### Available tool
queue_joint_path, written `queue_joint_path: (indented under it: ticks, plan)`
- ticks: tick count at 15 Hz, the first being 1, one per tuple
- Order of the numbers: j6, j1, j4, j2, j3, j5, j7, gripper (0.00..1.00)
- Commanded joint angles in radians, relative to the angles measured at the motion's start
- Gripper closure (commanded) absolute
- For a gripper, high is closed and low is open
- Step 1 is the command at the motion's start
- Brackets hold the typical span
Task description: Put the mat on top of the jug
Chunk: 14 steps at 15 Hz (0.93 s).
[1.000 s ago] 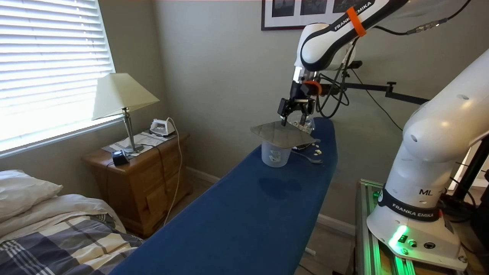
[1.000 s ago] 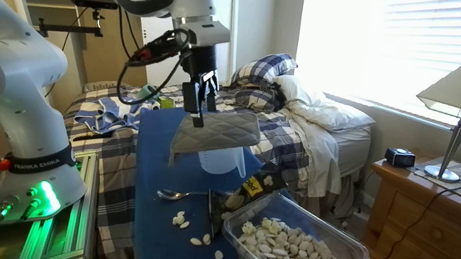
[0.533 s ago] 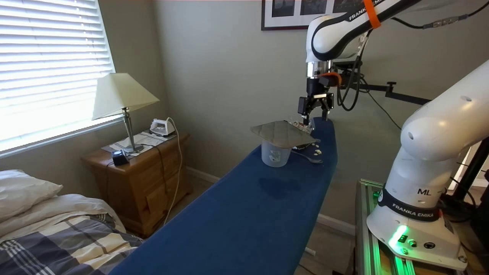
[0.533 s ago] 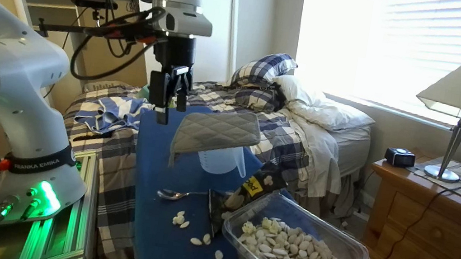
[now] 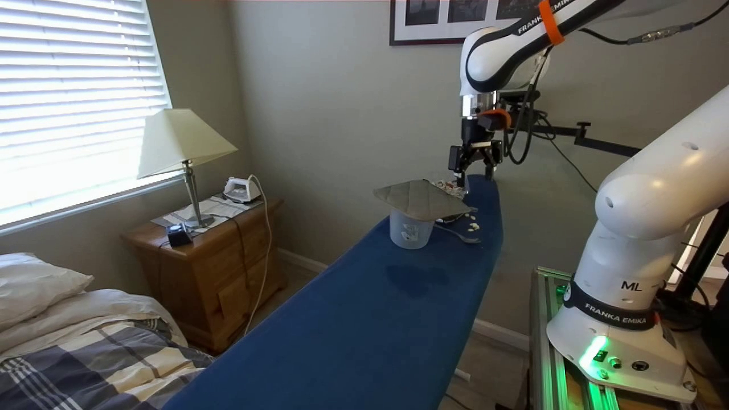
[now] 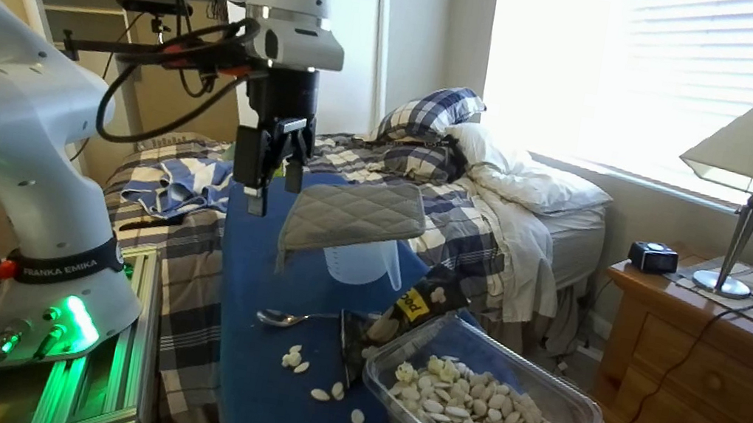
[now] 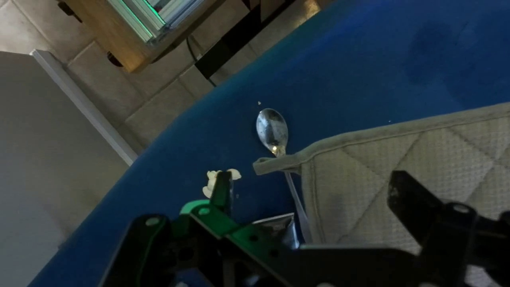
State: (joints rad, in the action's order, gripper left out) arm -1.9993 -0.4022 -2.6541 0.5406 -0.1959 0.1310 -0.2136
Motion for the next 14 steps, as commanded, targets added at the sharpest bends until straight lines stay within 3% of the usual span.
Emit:
queue_joint_path:
  ticks: [1,8,14]
  plan:
    - [0.042,-0.043,0.073,-0.096,-0.068,0.042,0.038,0.0]
    - [0.03,-0.052,0.169,-0.282,-0.184,0.018,0.128,0.0]
    - [-0.009,-0.04,0.244,-0.429,-0.218,0.001,0.175,0.0]
